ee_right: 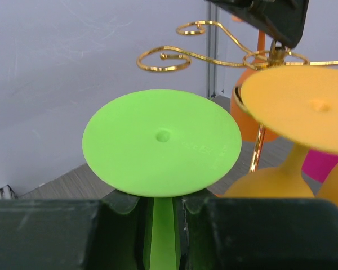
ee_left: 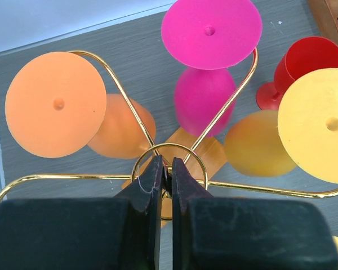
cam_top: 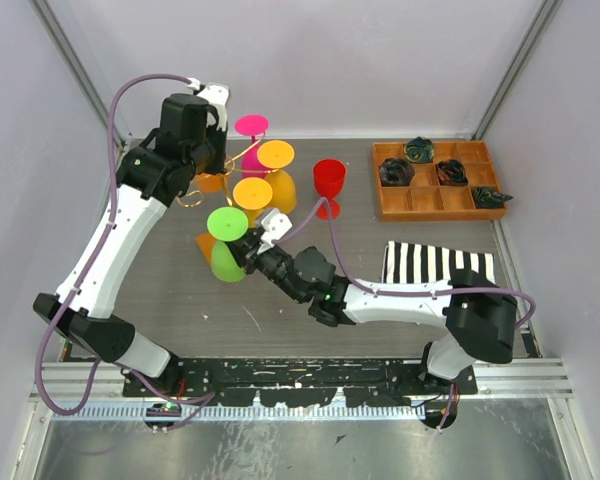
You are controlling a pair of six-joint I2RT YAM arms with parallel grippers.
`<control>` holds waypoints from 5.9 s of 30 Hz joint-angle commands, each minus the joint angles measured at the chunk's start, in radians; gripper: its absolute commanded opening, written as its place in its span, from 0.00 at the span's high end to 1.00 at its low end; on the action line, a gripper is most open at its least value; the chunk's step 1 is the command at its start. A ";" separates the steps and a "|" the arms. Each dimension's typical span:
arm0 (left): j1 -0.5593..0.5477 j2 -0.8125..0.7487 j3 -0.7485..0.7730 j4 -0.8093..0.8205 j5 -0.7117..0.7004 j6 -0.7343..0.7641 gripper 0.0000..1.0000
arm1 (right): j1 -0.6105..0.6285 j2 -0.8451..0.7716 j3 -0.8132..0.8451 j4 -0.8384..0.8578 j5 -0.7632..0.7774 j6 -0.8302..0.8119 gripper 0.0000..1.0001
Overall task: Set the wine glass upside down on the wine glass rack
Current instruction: Adjust the wine rack at the center of the board, then turn the wine glass upside down at the wine rack.
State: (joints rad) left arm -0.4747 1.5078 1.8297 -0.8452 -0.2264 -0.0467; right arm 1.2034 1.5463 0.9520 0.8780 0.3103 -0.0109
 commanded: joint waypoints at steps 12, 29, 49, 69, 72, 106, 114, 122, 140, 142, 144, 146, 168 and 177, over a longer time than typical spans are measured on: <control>0.004 0.015 0.077 -0.097 -0.042 -0.039 0.76 | 0.037 -0.171 -0.121 0.046 0.110 -0.015 0.99; -0.032 0.063 0.175 -0.127 -0.088 -0.191 1.00 | 0.042 -0.319 -0.230 0.007 0.174 -0.011 0.99; -0.114 0.118 0.296 -0.098 -0.201 -0.309 1.00 | 0.042 -0.500 -0.344 -0.051 0.261 -0.033 0.99; -0.116 0.077 0.299 -0.060 -0.165 -0.343 1.00 | 0.042 -0.499 -0.341 -0.064 0.272 -0.024 0.99; -0.119 0.087 0.297 -0.056 -0.162 -0.350 1.00 | 0.043 -0.509 -0.347 -0.069 0.277 -0.018 0.99; -0.178 0.197 0.373 -0.012 -0.185 -0.348 1.00 | 0.043 -0.614 -0.391 -0.109 0.325 -0.037 0.99; -0.179 0.163 0.290 0.015 -0.174 -0.346 1.00 | 0.042 -0.625 -0.400 -0.109 0.333 -0.036 0.99; -0.179 0.120 0.223 0.052 -0.140 -0.342 0.97 | 0.042 -0.634 -0.403 -0.120 0.335 -0.034 0.99; -0.179 0.013 0.109 0.093 -0.095 -0.327 0.70 | 0.043 -0.639 -0.401 -0.154 0.336 -0.025 0.99; -0.179 0.001 0.106 0.101 -0.084 -0.298 0.65 | 0.042 -0.643 -0.385 -0.199 0.325 -0.020 0.99; -0.178 -0.016 0.100 0.110 -0.079 -0.261 0.62 | 0.042 -0.639 -0.361 -0.249 0.315 -0.013 0.99; -0.176 -0.038 0.093 0.115 -0.083 -0.224 0.59 | 0.043 -0.629 -0.344 -0.274 0.291 -0.016 0.99; -0.148 -0.617 -0.414 0.238 0.264 -0.044 0.30 | 0.177 -0.427 -0.015 -0.589 0.126 0.106 0.99; -0.148 -0.676 -0.478 0.171 0.295 -0.033 0.28 | 0.164 -0.287 0.181 -0.748 0.101 0.133 1.00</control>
State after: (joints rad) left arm -0.6243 0.8341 1.3785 -0.6674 0.0338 -0.0929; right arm 1.3777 1.2179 1.0298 0.1928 0.4351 0.0944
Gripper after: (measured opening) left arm 0.718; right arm 0.214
